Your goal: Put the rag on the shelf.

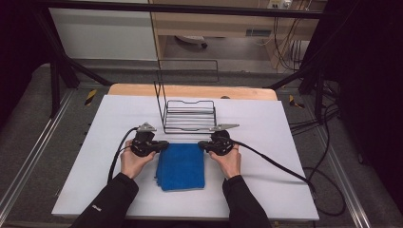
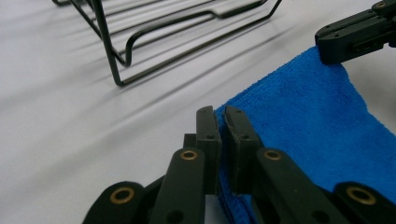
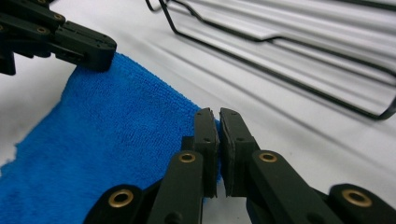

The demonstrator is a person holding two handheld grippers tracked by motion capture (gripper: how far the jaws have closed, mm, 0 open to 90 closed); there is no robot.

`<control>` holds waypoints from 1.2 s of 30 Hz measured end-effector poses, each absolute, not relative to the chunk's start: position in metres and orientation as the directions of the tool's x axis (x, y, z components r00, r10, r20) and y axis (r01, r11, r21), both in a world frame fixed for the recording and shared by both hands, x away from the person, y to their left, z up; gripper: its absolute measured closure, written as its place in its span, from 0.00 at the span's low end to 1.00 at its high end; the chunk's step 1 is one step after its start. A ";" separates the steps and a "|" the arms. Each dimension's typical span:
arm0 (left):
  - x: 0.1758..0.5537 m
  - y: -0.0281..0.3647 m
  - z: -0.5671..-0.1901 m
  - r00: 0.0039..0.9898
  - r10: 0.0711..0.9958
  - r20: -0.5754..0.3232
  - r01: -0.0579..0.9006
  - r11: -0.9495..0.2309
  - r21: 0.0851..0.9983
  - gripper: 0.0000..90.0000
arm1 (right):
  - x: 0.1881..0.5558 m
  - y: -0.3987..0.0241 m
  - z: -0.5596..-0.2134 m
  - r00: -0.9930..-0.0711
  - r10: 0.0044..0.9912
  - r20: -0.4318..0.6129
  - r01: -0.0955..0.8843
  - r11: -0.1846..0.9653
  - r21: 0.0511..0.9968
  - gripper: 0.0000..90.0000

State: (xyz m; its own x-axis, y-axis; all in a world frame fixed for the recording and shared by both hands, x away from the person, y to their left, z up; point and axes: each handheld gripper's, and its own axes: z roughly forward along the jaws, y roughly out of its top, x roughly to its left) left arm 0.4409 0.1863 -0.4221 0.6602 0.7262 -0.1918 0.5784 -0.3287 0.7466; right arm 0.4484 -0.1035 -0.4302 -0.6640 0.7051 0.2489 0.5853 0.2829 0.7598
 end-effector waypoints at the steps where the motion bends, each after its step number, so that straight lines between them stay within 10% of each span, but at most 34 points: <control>1: 0.439 0.187 -0.420 0.662 0.725 -0.189 0.571 -0.324 0.755 0.94 | 0.447 -0.104 -0.428 -0.668 0.702 0.248 0.580 0.282 0.764 0.96; 36: 0.389 0.188 -0.361 0.691 0.715 -0.106 0.372 -0.226 0.900 0.94 | 0.401 -0.118 -0.354 -0.743 0.662 0.094 0.329 0.240 0.913 0.97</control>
